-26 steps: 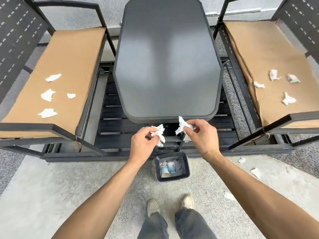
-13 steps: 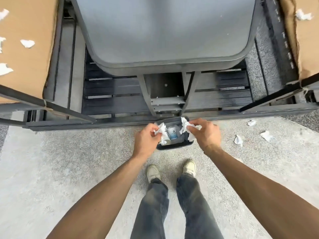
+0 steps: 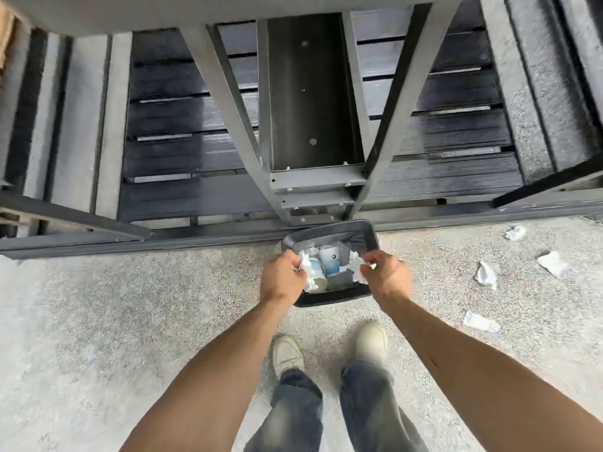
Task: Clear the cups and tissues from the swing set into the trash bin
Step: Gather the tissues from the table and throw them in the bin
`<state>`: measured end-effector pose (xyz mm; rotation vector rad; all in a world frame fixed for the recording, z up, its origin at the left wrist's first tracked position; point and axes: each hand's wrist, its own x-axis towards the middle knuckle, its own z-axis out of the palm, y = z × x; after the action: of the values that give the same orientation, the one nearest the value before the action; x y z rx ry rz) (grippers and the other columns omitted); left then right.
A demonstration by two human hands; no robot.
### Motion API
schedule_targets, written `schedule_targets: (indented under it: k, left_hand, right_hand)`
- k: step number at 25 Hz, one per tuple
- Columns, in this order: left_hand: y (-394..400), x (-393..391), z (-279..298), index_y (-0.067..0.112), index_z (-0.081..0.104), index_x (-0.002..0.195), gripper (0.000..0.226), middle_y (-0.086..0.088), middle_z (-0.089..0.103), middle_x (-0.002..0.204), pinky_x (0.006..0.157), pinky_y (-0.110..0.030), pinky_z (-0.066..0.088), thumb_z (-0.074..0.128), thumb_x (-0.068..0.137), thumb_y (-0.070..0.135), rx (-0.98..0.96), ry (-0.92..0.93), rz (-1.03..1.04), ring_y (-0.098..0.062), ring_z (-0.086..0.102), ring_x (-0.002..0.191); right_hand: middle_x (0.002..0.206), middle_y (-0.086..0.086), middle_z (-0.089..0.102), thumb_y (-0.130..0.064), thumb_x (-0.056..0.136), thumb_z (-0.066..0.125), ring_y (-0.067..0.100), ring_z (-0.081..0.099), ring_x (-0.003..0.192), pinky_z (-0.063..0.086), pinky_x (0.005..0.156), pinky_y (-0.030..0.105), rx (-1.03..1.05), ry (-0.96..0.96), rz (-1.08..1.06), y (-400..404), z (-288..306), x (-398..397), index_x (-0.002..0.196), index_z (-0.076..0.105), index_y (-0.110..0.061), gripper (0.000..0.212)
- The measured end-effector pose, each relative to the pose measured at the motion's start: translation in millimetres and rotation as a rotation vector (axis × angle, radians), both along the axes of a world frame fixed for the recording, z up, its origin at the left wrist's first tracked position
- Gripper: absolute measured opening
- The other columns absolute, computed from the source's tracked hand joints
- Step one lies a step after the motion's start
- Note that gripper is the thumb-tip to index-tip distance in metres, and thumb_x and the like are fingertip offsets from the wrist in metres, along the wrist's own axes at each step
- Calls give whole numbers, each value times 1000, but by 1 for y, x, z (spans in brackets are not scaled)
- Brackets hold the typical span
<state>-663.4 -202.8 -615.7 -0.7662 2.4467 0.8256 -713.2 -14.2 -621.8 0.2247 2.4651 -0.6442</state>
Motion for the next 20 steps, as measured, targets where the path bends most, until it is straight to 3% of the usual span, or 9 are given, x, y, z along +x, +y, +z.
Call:
schedule_targets:
  k: [3,7,12,15,20]
  left_hand:
    - [6,-5,-34,18,63,112,26,-4,71,104,59,-22,49,68,86,17,-47,-6,-28,-18,65,77]
    - [11,-5,-81,23,58,107,17,0,69,99,55,-24,47,62,91,28,-130,-19,-87,-19,66,77]
    - [13,-6,-111,27,56,102,14,3,69,98,61,-28,52,62,91,32,-171,-10,-65,-16,62,76]
    - [11,-6,-117,29,56,110,26,4,71,99,66,-29,54,67,87,33,-138,-8,-83,-18,65,79]
    - [8,0,-86,35,49,129,52,5,68,116,76,-33,56,71,83,24,-69,-39,-132,-20,66,95]
  right_hand:
    - [87,1,67,-22,92,58,8,55,59,36,42,14,-10,-11,4,1,-34,-4,110,65,-21,20]
    - [106,2,71,-21,92,58,18,64,80,42,64,19,-19,8,45,1,-78,-9,114,64,-20,23]
    - [108,4,70,-18,93,58,18,64,85,51,72,24,-46,7,25,-2,-102,-13,116,63,-17,23]
    - [114,2,69,-8,91,56,18,66,90,55,79,26,-43,-34,13,-3,-111,-18,121,61,-22,34]
    - [115,-2,68,-9,89,54,13,63,81,53,58,18,-54,-123,77,-1,-77,-13,128,55,-30,45]
